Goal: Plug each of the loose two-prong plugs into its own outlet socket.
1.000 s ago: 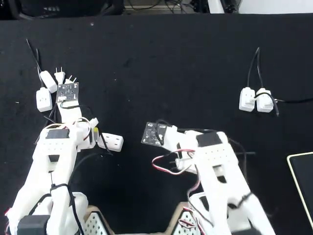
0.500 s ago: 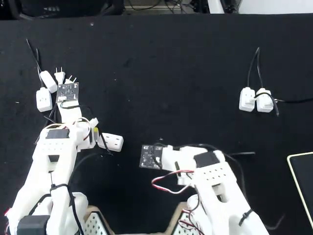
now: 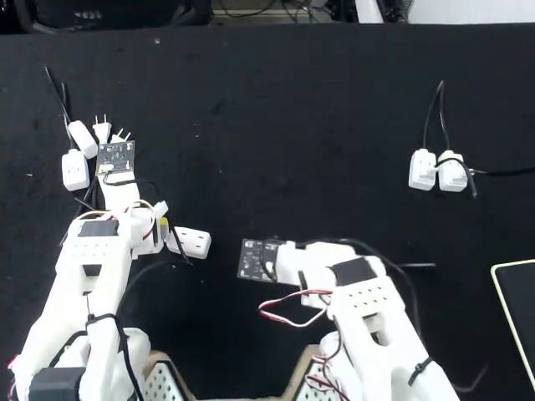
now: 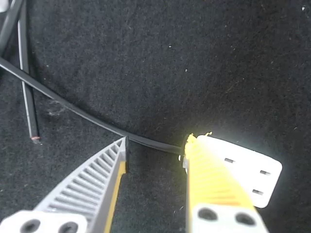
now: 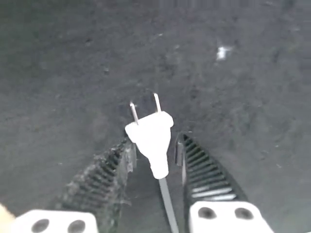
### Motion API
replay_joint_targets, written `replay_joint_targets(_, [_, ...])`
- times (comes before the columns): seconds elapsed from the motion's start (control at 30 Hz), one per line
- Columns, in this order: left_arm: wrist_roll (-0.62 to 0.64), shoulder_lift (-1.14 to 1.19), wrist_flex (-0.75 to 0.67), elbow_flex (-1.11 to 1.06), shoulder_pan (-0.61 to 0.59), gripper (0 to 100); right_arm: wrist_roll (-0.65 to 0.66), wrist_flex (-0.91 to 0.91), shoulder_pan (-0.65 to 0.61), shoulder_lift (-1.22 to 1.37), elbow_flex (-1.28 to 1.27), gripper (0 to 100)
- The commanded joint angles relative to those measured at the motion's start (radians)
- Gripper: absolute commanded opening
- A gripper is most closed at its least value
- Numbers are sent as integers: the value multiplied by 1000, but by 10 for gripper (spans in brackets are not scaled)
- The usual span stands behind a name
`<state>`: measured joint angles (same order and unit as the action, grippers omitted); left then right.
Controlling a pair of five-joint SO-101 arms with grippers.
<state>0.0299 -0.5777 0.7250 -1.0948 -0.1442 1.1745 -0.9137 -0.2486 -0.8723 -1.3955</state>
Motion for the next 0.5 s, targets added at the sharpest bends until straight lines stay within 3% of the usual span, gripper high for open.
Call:
replay_joint_targets(0.0, [-3, -20, -3, 12, -7, 195, 6, 66, 54, -4, 59, 140])
replay_joint_targets(0.23, [-3, -20, -3, 12, -7, 195, -21, 100, 123, 219, 196, 140])
replay_joint_targets(0.47, [-5, -20, -3, 12, -7, 195, -68, 100, 77, 455, 311, 140])
